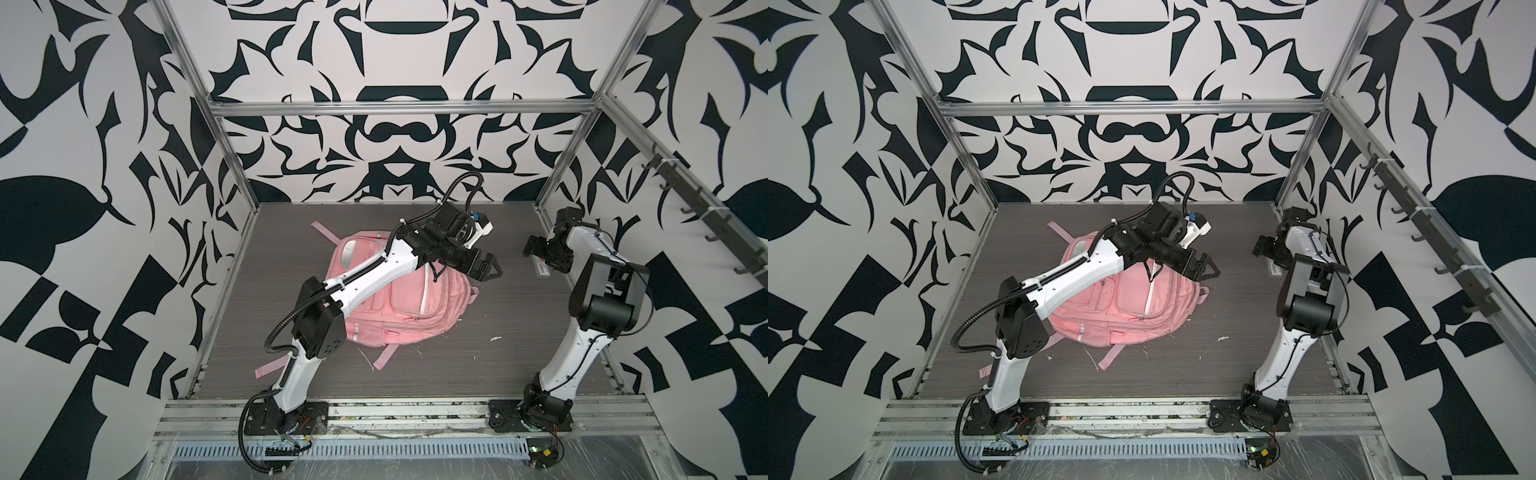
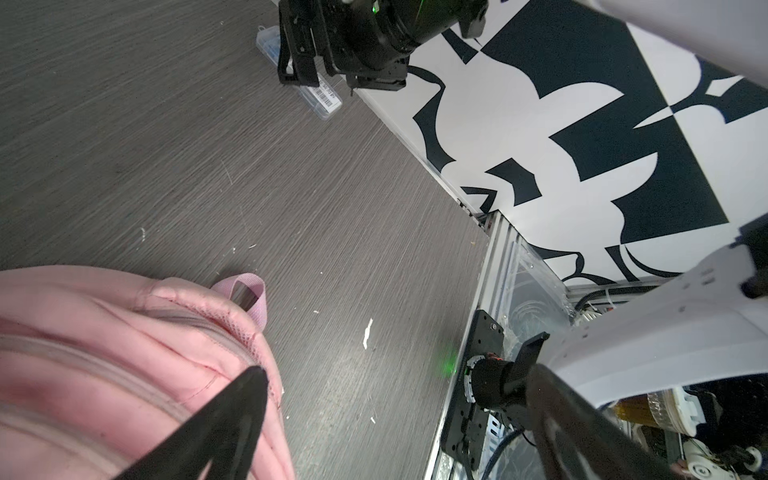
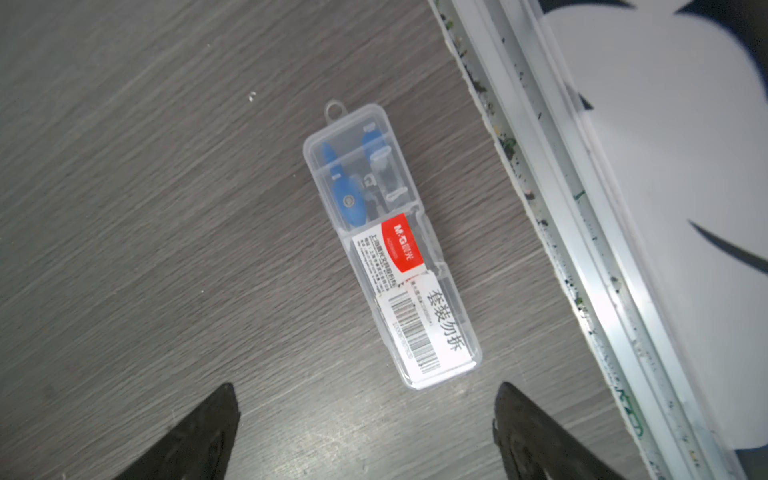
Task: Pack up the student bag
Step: 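Move the right gripper to the clear compass case while the left releases the pocket, then lower the right gripper and grasp the clear compass case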
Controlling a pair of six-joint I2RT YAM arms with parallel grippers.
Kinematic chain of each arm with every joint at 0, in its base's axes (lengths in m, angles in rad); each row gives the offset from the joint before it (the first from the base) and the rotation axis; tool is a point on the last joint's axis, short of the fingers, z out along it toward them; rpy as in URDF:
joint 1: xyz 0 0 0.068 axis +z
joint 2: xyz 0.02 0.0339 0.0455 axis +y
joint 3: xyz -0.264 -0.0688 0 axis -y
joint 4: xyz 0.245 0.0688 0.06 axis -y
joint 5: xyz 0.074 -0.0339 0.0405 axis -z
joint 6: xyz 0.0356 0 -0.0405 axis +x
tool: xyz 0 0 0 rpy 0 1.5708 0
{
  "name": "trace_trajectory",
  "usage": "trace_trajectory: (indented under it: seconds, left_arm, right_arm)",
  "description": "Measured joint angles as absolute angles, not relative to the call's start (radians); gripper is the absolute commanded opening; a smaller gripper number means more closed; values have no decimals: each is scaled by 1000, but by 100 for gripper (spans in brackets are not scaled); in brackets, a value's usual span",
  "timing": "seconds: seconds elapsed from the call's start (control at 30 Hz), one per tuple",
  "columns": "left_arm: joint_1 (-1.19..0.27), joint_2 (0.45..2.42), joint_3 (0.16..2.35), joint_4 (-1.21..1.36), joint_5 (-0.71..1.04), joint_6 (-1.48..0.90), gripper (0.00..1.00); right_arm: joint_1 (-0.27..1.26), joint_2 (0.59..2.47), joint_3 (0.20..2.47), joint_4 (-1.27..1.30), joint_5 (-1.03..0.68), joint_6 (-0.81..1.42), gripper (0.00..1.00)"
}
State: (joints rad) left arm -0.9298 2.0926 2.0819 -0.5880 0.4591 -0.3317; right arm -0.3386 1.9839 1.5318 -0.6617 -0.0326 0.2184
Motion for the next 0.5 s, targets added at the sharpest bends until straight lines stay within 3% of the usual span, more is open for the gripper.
trace_trajectory:
  seconds: [0.5]
  left_arm:
    - [-930, 2094, 2083, -542, 542, -411, 99]
  right_arm:
    - [-339, 2026, 1522, -613, 23, 284, 99]
